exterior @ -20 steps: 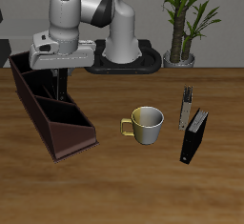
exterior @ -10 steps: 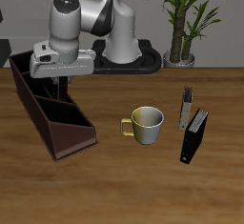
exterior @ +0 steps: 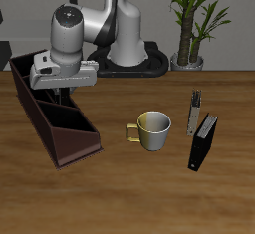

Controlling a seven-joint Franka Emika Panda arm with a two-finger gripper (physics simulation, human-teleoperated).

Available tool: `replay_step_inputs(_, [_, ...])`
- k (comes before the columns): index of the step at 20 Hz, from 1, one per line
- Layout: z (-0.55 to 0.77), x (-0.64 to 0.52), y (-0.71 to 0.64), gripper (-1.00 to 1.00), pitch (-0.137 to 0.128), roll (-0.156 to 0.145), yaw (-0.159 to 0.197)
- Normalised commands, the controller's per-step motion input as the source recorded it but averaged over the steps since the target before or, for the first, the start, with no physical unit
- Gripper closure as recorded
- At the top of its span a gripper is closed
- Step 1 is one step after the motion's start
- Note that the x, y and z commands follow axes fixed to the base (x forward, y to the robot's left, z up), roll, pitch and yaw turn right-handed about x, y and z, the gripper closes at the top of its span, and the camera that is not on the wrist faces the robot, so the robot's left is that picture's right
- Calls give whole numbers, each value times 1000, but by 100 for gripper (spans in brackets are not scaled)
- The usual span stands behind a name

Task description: Place the right black book into the right desk caddy's front compartment

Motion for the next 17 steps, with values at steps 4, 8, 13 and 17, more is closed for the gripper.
replay_step_inputs(4, [-137,10,-22,-100,51,-1,-17])
replay_step_inputs(8, [-20,8,-18,-100,11,6,-8])
replay_step_inputs(13, [54,28,84,-100,-4,11,-8])
replay_step_inputs(17, [66,0,16,-100,-2,11,0])
